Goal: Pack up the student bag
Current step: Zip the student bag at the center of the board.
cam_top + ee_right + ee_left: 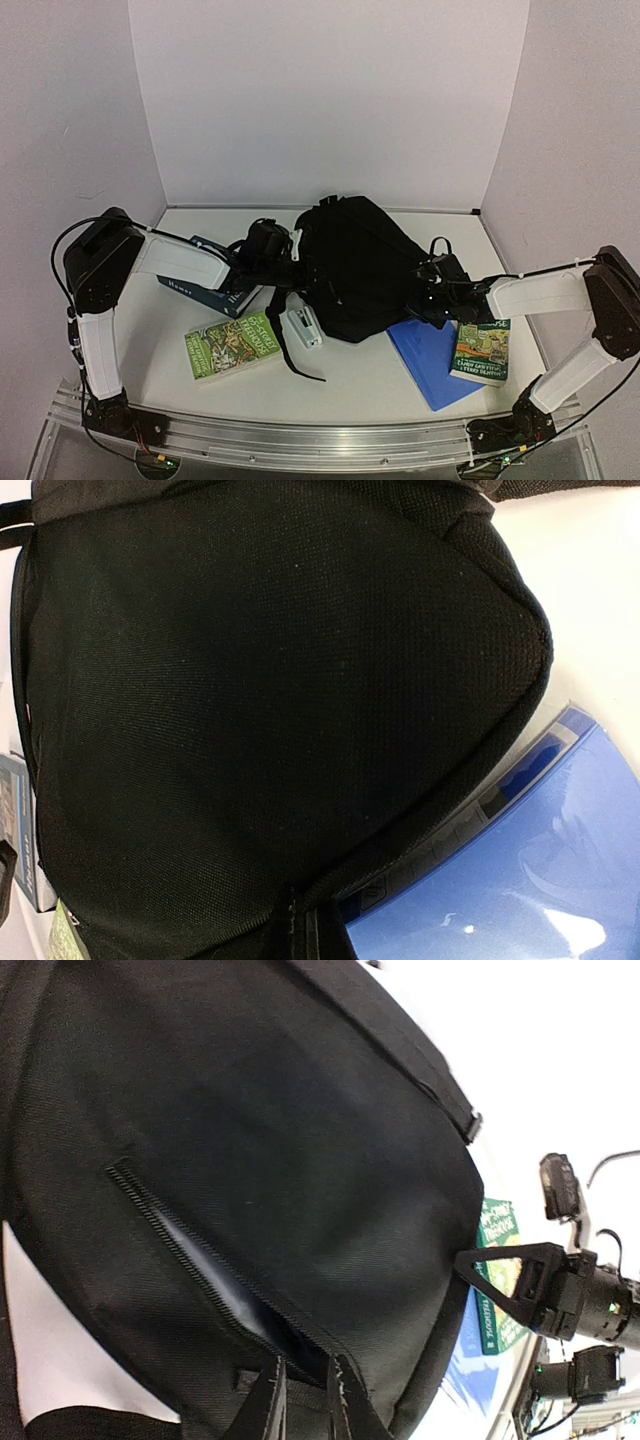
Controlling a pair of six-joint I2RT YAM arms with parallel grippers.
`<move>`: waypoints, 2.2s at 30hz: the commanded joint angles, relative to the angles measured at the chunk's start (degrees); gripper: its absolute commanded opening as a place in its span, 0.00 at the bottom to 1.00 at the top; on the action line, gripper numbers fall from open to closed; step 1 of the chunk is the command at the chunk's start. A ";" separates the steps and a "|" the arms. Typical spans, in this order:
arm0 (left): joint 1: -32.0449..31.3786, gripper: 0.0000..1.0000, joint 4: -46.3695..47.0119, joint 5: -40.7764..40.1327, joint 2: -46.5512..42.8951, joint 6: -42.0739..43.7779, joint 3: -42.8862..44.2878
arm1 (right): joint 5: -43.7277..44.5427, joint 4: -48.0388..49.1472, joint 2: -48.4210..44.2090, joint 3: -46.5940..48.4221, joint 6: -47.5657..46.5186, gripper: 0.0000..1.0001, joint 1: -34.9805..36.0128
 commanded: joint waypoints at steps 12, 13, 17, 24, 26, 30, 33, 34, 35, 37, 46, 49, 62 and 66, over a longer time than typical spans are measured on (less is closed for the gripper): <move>-0.30 0.51 -3.75 -1.38 0.59 -2.45 1.04 | 1.93 -2.37 -2.58 -1.17 -0.32 0.00 -0.23; -0.26 0.51 -4.46 -1.46 1.04 -2.65 1.65 | 1.90 -2.37 -2.65 -1.20 -0.32 0.00 -0.23; -0.23 0.51 -5.93 -0.93 2.55 -3.44 2.97 | 2.03 -2.37 -3.08 -1.35 -0.37 0.00 -0.23; -0.22 0.46 -4.82 2.36 3.81 -5.05 2.26 | 2.11 -2.37 -3.05 -1.05 -0.38 0.00 -0.18; -0.22 0.45 -2.61 4.09 4.05 -5.33 1.66 | 2.11 -2.37 -2.93 -0.99 -0.45 0.00 -0.23; -0.23 0.43 -2.08 6.37 5.86 -5.78 3.07 | 2.07 -2.37 -2.74 -0.91 -0.58 0.00 -0.21; -0.22 0.42 -1.93 7.21 6.77 -6.02 3.89 | 2.06 -2.37 -2.83 -0.82 -0.58 0.00 -0.18; -0.22 0.41 -1.94 7.38 7.00 -6.06 4.09 | 2.02 -2.37 -2.83 -0.82 -0.58 0.00 -0.18; -0.22 0.41 -1.94 7.48 7.13 -6.07 4.28 | 2.02 -2.37 -2.83 -0.82 -0.58 0.00 -0.22; -0.22 0.40 -1.88 7.60 7.30 -5.99 4.66 | 2.04 -2.37 -2.83 -0.82 -0.61 0.00 -0.20; -0.29 0.32 -1.79 9.02 9.12 -5.48 6.94 | 2.11 -2.37 -2.65 -0.73 -0.83 0.00 -0.18; -0.30 0.28 -1.65 8.57 8.58 -5.25 6.88 | 2.03 -2.37 -2.58 -0.70 -0.93 0.00 -0.18; -0.39 0.40 -2.95 3.74 3.58 -2.26 4.52 | 1.71 -2.37 -2.48 -0.24 -1.29 0.00 -0.21; -0.40 0.42 -1.54 4.76 4.41 -2.19 4.96 | 1.67 -2.37 -2.45 -0.18 -1.36 0.00 -0.17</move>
